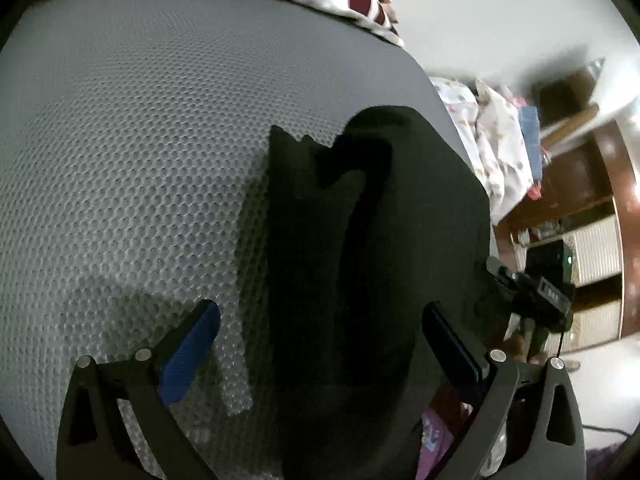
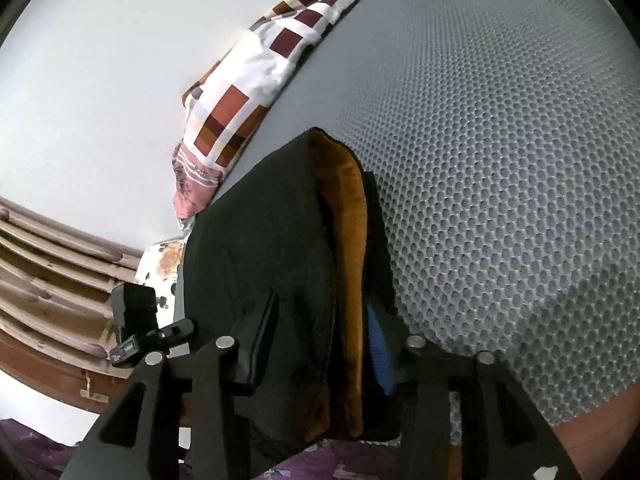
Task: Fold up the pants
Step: 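Release the trousers with the right gripper and lift it away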
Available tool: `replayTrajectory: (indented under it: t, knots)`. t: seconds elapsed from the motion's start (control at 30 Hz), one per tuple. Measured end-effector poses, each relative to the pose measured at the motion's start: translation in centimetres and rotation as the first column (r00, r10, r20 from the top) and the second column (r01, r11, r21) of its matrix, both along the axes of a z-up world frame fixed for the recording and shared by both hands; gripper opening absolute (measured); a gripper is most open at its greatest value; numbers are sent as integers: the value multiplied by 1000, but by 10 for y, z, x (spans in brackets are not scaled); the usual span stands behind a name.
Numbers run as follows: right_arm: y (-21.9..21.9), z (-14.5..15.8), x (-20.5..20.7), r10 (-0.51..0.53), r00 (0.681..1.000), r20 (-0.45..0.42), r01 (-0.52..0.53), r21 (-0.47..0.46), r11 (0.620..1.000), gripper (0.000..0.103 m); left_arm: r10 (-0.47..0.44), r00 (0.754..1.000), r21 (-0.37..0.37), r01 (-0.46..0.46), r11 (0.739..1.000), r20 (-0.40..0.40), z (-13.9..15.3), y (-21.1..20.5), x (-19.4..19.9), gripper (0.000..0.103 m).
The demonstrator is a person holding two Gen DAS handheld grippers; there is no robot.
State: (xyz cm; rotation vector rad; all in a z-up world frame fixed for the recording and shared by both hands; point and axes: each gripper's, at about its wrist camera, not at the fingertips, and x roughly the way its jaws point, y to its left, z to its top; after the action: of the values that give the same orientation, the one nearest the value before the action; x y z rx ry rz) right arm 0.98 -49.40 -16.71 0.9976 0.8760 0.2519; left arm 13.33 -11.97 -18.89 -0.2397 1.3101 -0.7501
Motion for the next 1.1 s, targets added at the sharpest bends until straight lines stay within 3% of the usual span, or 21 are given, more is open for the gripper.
replayTrajectory:
  t: [0.1, 0.17, 0.23, 0.27, 0.3, 0.33, 0.37, 0.4, 0.5, 0.67, 0.77, 0.83, 0.93, 1.1]
  knots:
    - [-4, 10, 4, -34, 999, -21, 32, -60, 998, 42, 19, 1000, -1, -19, 1000, 11, 1, 1, -2, 100]
    - [-9, 38, 10, -64, 998, 28, 67, -137, 988, 43, 32, 999, -2, -32, 999, 39, 1, 1, -8, 100]
    - [-5, 73, 27, -2, 994, 107, 20, -167, 986, 44, 22, 996, 29, -24, 999, 85, 2, -3, -15, 100]
    - [5, 96, 45, 83, 985, 153, -55, -179, 982, 47, 4, 994, 52, -9, 999, 108, 2, -6, -19, 100]
    - [14, 111, 60, 159, 971, 181, -129, -164, 978, 62, -21, 992, 71, 12, 997, 127, 2, -11, -23, 100]
    - [28, 127, 85, 255, 945, 207, -231, -133, 964, 85, -46, 987, 95, 31, 995, 156, 3, -16, -28, 100]
    - [38, 138, 103, 301, 930, 212, -279, -127, 952, 94, -68, 983, 106, 50, 993, 173, 2, -19, -31, 100]
    - [50, 147, 124, 341, 917, 207, -318, -138, 938, 101, -88, 978, 114, 68, 991, 189, 2, -23, -35, 100]
    - [87, 156, 189, 480, 869, 121, -449, -217, 867, 101, -100, 971, 108, 78, 991, 218, 2, -25, -39, 100]
    - [149, 101, 260, 676, 706, -211, -708, -176, 684, 101, -90, 970, 51, 81, 995, 225, 0, -4, -44, 100]
    - [167, 68, 256, 804, 530, -270, -835, -1, 550, 100, -55, 971, -10, 58, 998, 232, -1, 10, -48, 101]
    - [173, 66, 250, 861, 451, -237, -882, 30, 470, 102, -37, 969, -43, 48, 998, 245, -2, 16, -50, 101]
    - [173, 69, 246, 901, 398, -174, -910, 47, 411, 103, -42, 963, -57, 59, 997, 265, -1, 20, -52, 102]
    - [181, 40, 261, 922, 360, -142, -916, 135, 379, 103, -53, 944, -69, 80, 994, 327, -1, 25, -65, 102]
